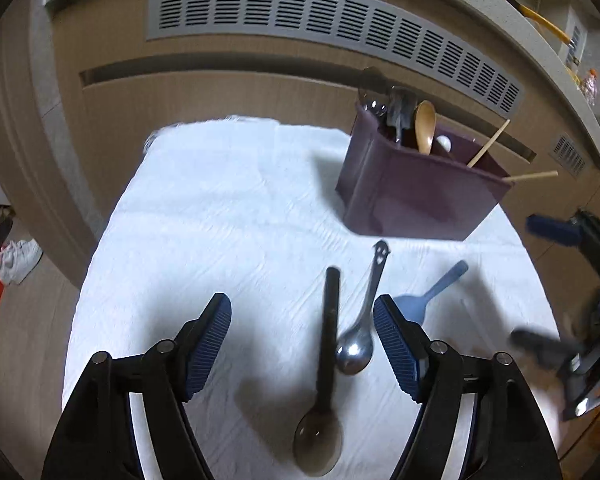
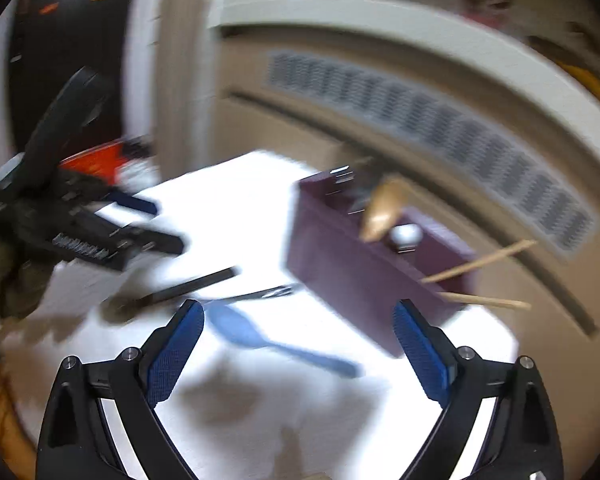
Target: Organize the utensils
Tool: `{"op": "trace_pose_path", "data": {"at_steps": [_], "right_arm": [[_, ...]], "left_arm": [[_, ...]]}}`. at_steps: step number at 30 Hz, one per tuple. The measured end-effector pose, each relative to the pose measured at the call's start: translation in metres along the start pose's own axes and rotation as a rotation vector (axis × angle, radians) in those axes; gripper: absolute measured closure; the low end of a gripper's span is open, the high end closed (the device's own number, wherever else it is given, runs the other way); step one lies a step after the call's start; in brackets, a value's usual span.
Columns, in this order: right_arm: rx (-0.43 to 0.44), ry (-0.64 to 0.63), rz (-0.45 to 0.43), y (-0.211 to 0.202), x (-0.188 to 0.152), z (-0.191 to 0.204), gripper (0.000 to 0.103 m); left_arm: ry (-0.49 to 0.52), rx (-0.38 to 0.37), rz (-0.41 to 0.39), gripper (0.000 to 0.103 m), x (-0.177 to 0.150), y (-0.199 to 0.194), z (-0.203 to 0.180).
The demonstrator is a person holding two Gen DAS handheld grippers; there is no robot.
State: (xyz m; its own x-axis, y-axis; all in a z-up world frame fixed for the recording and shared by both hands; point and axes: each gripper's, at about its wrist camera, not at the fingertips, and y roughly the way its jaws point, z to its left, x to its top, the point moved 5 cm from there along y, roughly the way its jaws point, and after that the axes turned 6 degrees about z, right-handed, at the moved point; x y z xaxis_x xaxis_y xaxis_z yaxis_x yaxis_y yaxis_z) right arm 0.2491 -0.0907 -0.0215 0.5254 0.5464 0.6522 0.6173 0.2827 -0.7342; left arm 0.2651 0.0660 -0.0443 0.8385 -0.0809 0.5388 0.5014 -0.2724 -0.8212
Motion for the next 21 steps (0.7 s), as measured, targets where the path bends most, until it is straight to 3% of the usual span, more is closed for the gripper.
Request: {"op": "trace_pose_path", "data": {"at_steps": [5,8,10,17,21], "right_arm": [[0.054,-0.190,0.126,0.040,-0.012,0.030,0.012],[0.067,-0.256,0.203,0.067,-0.016,0.034,0.029],[0.078,-0.273,0.243,0.083,-0.017,0.031,0.034],[0.155,-0.228,0.285,0.116,-0.005,0.023,0.035],[0.250,-0.176,0.300,0.116,-0.003,0.025,0.066]], "left_arm": [[0.018,-0.024,0.027,0.029,-0.016,0.001,0.004],[0.035,-0.046,0.053,0.029,-0.026,0.002,0.003],[0.039,-0.061,0.071,0.029,-0.034,0.003,0.004],[0.061,-0.076,0.103,0.029,-0.046,0.004,0.004],[0.063,-0.084,0.110,0.029,-0.048,0.005,0.001]]}}
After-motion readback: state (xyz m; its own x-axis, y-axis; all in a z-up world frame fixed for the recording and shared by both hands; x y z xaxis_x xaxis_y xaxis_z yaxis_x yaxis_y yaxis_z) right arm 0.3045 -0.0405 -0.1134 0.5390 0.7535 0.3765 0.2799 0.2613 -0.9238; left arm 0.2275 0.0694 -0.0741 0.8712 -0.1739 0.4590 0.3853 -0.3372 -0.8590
